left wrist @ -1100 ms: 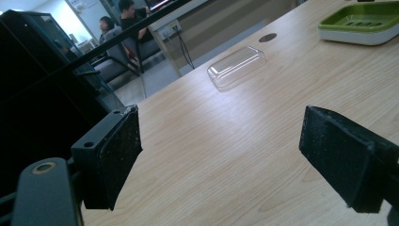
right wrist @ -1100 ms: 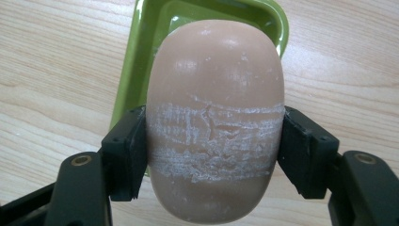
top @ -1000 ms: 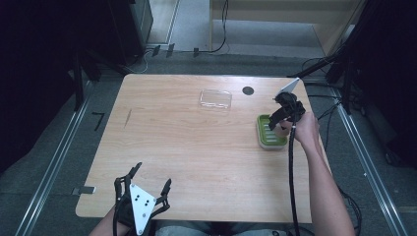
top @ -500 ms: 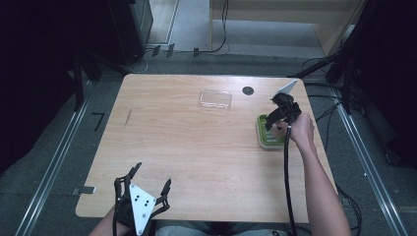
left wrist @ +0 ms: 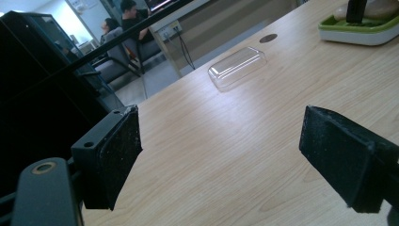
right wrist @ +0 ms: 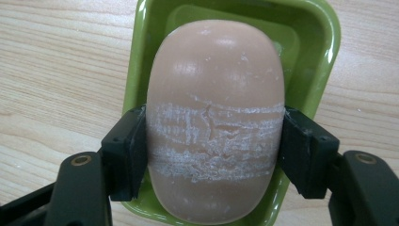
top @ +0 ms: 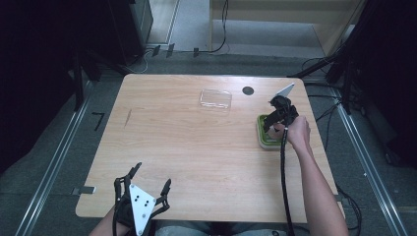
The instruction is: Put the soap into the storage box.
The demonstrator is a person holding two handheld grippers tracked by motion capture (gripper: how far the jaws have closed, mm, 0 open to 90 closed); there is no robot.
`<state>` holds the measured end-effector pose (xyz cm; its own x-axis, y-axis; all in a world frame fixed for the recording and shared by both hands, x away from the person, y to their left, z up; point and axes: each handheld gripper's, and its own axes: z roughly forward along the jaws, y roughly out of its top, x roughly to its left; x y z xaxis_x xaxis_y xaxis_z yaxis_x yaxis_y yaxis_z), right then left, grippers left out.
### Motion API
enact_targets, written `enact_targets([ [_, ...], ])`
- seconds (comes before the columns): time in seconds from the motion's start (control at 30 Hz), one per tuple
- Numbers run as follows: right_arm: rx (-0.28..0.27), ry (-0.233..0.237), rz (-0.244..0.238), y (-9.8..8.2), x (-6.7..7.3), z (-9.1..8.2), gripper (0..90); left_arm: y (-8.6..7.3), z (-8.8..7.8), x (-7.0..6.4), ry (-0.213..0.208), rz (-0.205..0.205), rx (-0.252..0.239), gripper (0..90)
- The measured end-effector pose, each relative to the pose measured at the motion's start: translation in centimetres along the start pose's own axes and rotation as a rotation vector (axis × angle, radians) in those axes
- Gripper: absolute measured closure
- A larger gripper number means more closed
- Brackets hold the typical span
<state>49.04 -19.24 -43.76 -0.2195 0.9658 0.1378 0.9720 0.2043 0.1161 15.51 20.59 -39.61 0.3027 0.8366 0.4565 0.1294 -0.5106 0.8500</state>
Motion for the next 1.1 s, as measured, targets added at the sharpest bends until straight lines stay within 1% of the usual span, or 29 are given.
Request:
enact_targets([
  [0.07,-0.002,0.005,0.005,0.01,0.06,0.12,33.2,0.00,0.01,-0.02,-0.002,0.001,0.000,14.0],
  [0.13,-0.002,0.005,-0.001,0.02,0.07,0.33,33.3,0.00,0.00,-0.03,-0.001,0.002,0.000,14.0],
  [0.37,0.007,-0.008,0.010,0.05,0.36,0.67,33.2,0.00,0.00,-0.03,-0.001,0.002,0.001,13.9],
  [0.47,0.005,-0.015,0.011,0.04,0.38,0.84,33.1,0.00,-0.02,-0.03,0.000,0.003,0.000,13.9],
  [0.6,-0.005,-0.011,0.021,-0.01,0.24,0.80,34.0,0.00,-0.02,-0.07,-0.002,0.005,-0.003,13.9],
  [0.7,-0.011,-0.006,0.032,-0.06,0.21,0.66,33.5,0.00,-0.03,-0.08,-0.001,0.004,-0.003,13.9],
  [0.93,-0.007,0.000,0.023,-0.13,0.14,0.66,31.1,-0.01,-0.02,-0.07,0.000,0.005,-0.004,14.0],
  [1.1,-0.015,-0.002,0.020,-0.19,0.33,0.29,27.9,-0.04,-0.06,0.00,0.002,0.004,-0.004,13.9],
])
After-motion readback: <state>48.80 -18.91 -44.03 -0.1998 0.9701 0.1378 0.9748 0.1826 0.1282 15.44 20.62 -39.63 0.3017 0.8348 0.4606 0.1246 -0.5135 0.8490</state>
